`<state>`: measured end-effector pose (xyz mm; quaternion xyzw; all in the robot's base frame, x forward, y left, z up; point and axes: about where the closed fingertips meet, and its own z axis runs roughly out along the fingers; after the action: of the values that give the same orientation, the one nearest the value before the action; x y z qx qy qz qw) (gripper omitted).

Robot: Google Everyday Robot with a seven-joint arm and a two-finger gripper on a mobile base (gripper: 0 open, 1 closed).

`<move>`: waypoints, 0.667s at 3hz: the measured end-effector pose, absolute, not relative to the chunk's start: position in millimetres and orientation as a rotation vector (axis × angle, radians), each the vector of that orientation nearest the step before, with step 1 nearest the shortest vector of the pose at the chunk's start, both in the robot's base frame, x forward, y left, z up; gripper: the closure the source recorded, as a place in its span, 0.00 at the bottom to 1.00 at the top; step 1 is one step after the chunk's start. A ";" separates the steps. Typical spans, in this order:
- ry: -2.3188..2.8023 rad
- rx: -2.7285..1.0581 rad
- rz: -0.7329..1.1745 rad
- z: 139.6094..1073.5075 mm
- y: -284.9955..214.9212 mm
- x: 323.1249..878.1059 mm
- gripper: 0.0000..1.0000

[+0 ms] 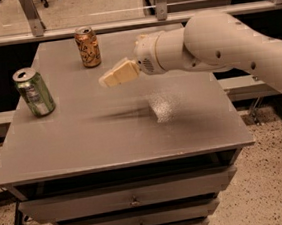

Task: Pick orange can

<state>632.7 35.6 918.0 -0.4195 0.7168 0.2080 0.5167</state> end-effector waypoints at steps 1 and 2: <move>1.651 -0.945 0.551 912.9 62.4 672.1 0.00; 1.607 -0.929 0.576 902.4 93.0 708.2 0.00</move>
Offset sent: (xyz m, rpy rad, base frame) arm 0.1225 0.1008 -0.0302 0.1763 -0.0933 0.0333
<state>708.2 93.0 902.4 -0.3947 0.6829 0.2448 0.5639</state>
